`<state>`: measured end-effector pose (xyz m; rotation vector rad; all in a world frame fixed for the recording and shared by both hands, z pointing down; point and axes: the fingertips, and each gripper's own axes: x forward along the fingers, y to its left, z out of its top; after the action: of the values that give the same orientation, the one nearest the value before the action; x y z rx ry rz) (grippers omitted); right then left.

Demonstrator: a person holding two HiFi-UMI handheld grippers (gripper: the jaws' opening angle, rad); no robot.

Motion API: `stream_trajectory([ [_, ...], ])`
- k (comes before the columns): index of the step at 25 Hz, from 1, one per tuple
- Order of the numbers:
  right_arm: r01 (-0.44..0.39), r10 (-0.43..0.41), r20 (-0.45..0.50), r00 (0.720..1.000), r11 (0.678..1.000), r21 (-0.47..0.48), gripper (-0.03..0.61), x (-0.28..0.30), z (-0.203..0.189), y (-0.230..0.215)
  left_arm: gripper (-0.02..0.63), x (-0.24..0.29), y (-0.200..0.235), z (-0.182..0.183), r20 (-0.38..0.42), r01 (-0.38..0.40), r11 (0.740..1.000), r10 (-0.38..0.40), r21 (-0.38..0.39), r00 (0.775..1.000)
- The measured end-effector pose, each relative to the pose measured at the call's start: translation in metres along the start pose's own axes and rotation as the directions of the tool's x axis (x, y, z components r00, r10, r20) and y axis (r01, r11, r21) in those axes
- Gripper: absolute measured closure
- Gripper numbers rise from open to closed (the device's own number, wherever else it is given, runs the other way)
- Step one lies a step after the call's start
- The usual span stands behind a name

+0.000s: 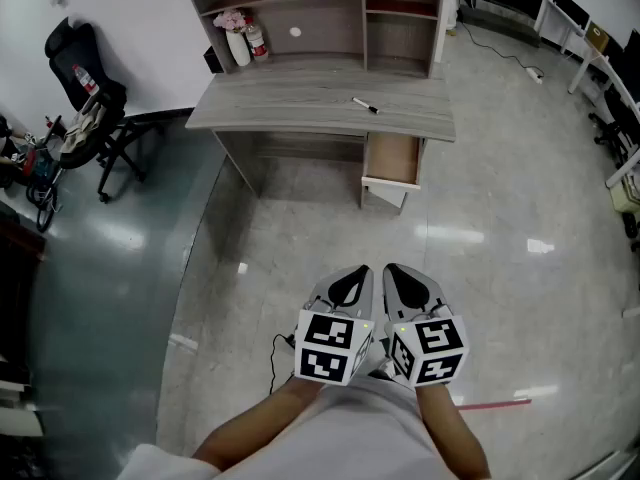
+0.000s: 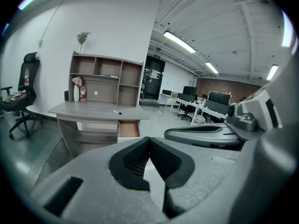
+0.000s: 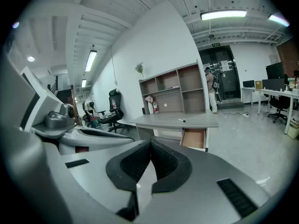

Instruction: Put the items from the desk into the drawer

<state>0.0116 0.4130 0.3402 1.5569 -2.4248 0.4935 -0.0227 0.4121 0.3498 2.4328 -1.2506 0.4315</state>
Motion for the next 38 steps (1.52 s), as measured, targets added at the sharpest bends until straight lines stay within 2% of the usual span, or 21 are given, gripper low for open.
stream_trajectory([
  [15, 0.071, -0.071, -0.01, 0.997, 0.997, 0.014, 0.577, 0.041, 0.0, 0.042, 0.612, -0.014, 0.063, 0.0, 0.008, 0.055, 0.998, -0.055, -0.004, 0.998],
  [22, 0.048, -0.048, -0.012, 0.999, 0.999, -0.009, 0.577, 0.062, 0.007, 0.058, 0.612, -0.013, 0.085, 0.003, 0.004, 0.06, 0.998, -0.06, -0.01, 0.998],
  [31, 0.0, 0.0, -0.03, 1.0, 1.0, 0.003, 0.577, 0.107, 0.015, 0.034, 0.612, 0.027, 0.107, 0.013, -0.019, 0.019, 0.999, -0.02, -0.038, 1.0],
  [38, -0.026, 0.027, -0.061, 0.998, 1.0, 0.014, 0.577, 0.157, 0.035, -0.032, 0.612, 0.108, 0.12, 0.042, -0.054, -0.009, 0.999, 0.006, -0.054, 0.999],
])
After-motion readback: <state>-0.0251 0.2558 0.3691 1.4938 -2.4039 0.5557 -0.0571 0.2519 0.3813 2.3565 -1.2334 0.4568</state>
